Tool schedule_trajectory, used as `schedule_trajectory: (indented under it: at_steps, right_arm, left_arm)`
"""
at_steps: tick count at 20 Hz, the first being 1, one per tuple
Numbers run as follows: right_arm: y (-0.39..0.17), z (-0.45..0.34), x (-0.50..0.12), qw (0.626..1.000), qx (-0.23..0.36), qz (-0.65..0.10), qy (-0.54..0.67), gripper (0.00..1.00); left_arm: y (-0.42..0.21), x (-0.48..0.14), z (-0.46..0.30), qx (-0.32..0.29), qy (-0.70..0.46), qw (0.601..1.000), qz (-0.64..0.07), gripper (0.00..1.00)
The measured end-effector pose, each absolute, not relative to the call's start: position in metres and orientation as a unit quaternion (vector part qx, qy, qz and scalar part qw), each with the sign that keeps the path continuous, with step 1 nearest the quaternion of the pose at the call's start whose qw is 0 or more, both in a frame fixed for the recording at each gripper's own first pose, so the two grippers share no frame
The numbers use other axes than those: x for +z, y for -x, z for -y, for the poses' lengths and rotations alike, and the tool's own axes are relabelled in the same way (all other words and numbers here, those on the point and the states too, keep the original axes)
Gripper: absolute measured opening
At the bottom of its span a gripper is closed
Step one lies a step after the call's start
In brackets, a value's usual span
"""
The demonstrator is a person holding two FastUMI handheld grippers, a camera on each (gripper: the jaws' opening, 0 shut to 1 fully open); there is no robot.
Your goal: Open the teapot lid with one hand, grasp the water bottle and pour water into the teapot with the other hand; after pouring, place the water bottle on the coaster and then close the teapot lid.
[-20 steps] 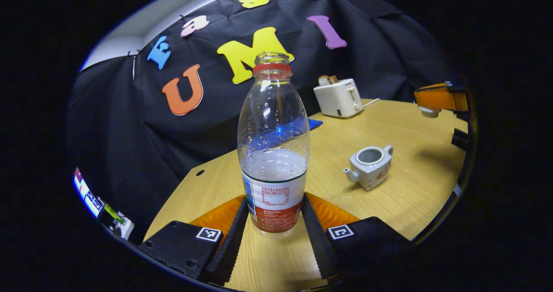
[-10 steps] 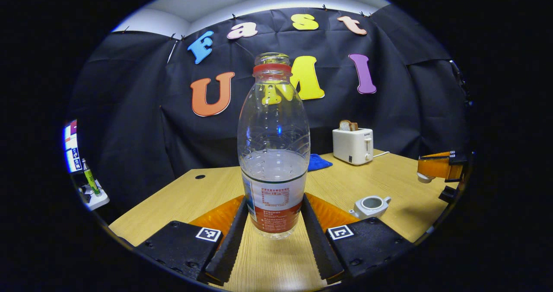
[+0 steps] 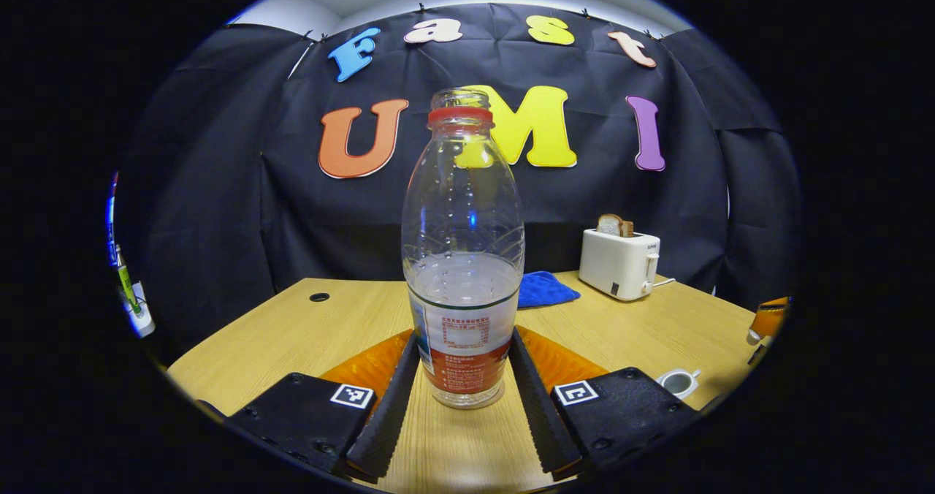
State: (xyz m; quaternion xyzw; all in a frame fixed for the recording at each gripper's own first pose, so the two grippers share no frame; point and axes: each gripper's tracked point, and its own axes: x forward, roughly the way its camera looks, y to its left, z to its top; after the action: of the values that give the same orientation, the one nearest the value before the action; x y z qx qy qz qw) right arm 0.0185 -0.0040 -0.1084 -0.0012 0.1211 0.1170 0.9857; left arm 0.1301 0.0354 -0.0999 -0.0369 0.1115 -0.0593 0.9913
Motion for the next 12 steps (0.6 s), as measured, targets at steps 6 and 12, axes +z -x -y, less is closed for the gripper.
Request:
schedule_trajectory:
  at_steps: [6,12]
  right_arm:
    - [-0.025,0.02,-0.12,0.987,0.096,-0.127,0.01,0.0]
    - [-0.032,0.026,-0.133,0.986,0.089,-0.141,0.009,0.0]
  left_arm:
    - [-0.164,-0.142,-0.033,-0.061,0.027,0.987,-0.144,0.75]
    - [-0.177,-0.164,-0.02,-0.073,0.038,0.983,-0.162,0.77]
